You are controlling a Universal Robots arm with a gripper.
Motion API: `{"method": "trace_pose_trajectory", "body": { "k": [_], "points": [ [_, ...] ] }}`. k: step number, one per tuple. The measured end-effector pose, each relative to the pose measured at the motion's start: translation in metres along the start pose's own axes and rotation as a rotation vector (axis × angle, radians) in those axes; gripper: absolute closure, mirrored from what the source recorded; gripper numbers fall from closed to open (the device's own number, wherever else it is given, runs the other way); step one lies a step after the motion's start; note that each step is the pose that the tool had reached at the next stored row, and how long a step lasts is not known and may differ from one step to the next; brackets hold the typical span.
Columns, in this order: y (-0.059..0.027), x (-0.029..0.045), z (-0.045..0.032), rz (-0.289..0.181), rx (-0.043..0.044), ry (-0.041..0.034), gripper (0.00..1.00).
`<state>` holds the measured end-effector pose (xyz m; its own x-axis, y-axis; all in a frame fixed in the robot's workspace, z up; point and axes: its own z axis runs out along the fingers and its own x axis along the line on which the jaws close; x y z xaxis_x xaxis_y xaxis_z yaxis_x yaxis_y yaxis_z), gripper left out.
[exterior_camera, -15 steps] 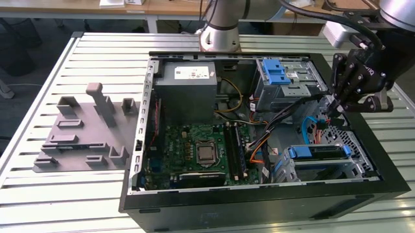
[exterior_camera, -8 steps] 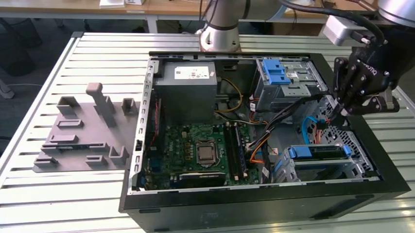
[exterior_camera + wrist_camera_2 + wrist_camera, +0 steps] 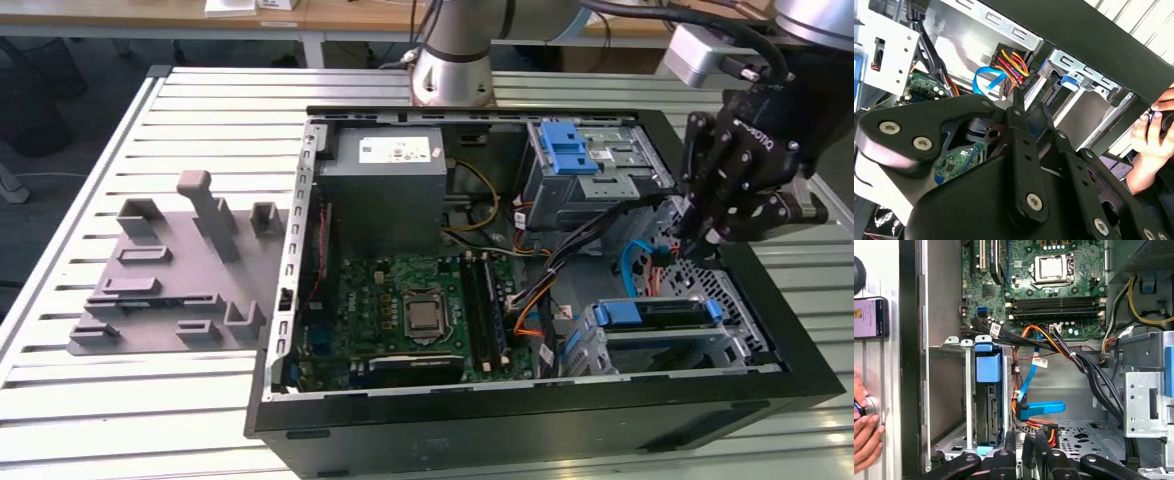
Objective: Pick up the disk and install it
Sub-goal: 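Insert the first disk wire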
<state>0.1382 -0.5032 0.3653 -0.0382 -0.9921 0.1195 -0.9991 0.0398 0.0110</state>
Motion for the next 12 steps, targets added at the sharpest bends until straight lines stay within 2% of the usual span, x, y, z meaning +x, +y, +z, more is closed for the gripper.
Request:
{"method": "trace_pose_trajectory", "body": {
  "k": [1, 6, 12],
  "points": [
    [-0.0003, -0.0002, 0.0004, 0.007, -0.0011, 0.0020, 0.70],
    [-0.0021, -0.0015, 0.0027, 0.039, -0.0054, 0.0059, 0.70],
    [-0.0049, -0.0042, 0.0067, 0.056, -0.0074, 0.0075, 0.70]
  ]
}}
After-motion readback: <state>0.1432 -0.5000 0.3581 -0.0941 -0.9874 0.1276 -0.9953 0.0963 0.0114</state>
